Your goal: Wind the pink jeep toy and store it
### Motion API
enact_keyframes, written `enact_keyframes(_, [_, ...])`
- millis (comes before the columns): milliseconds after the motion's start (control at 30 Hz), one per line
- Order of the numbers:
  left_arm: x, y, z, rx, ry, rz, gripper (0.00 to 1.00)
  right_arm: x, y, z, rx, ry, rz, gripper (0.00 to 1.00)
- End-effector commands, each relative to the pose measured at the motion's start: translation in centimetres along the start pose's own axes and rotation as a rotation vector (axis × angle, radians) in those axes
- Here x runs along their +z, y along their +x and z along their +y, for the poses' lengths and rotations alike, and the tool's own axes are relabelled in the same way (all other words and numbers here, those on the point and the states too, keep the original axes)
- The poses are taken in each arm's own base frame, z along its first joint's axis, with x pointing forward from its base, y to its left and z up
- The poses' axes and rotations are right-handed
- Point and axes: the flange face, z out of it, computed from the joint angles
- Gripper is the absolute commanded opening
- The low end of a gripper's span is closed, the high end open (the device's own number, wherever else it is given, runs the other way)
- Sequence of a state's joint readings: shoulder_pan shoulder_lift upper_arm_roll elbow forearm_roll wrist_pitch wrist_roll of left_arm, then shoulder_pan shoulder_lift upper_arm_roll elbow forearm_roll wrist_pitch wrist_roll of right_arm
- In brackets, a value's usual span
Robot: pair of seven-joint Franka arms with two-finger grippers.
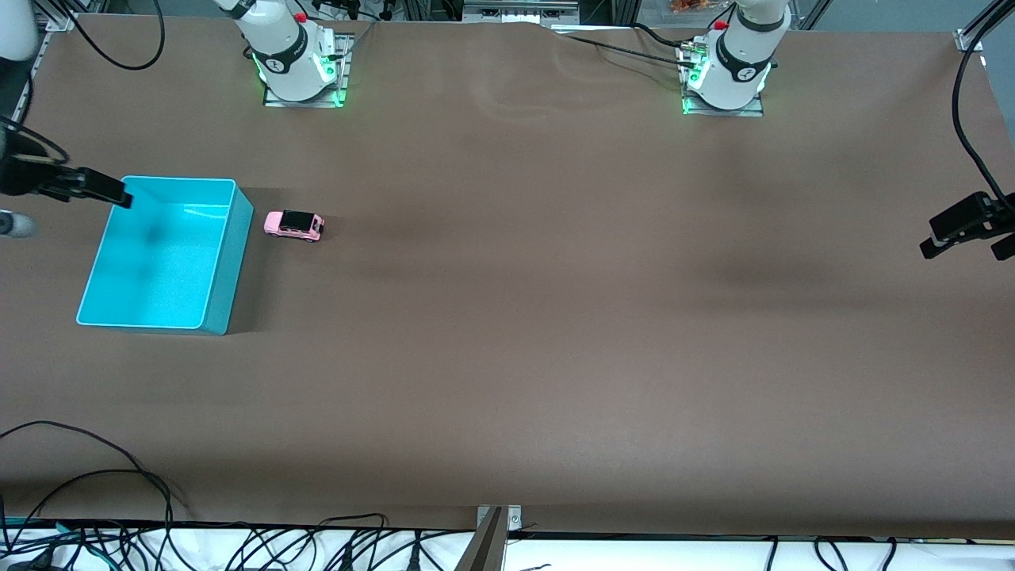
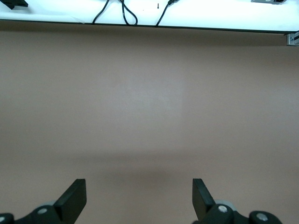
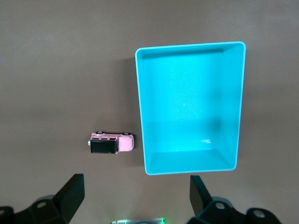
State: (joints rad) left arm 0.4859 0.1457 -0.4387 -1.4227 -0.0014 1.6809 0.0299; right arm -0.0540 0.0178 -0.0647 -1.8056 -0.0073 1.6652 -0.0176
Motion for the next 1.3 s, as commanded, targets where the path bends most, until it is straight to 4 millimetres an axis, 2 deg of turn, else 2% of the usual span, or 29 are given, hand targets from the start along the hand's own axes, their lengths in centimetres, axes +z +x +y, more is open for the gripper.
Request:
enact_keyframes(0, [-0.3, -1.0, 0.0, 0.019, -0.007, -0.006, 1.0, 7.9, -2.0, -0.1, 0.012, 0.028, -0.026, 1.0])
enact_keyframes(100, [-0.5, -1.0, 0.2, 0.022, -0.006, -0.002, 1.0, 9.1, -2.2, -0.4, 0.021, 0.056, -0.011, 1.0])
enact_keyframes(400, [-0.9, -1.0, 0.4, 0.026, -0.001, 0.004, 1.0, 10.5, -3.3, -0.6, 0.037, 0.088, 0.067, 1.0])
enact_keyframes(533, [-0.8, -1.0, 0.3, 0.023, -0.001, 0.002, 1.0, 11.8, -3.4, -1.8, 0.018, 0.081, 0.068, 1.0])
enact_keyframes(567, [-0.7, -1.0, 0.3, 0.024, 0.0, 0.002, 1.0, 12.2, -3.5, -3.1, 0.03, 0.076, 0.069, 1.0])
enact_keyframes(600, [-0.7, -1.2, 0.4, 0.026, 0.002, -0.005, 1.0, 13.0, -3.7, -4.8, 0.127, 0.072, 0.05, 1.0])
enact_keyframes(833, [-1.1, -1.9, 1.2, 0.032, 0.017, -0.012, 1.0, 14.4, -3.7, -6.2, 0.287, 0.069, 0.039, 1.0])
enact_keyframes(933, [-1.5, -2.3, 1.6, 0.034, 0.028, -0.01, 1.0, 15.3, -3.9, -7.6, 0.335, 0.062, 0.032, 1.0])
enact_keyframes(1267, [-1.2, -2.7, 1.8, 0.034, 0.039, -0.023, 1.0, 19.4, -4.1, -10.9, 0.636, 0.045, 0.0, 1.0])
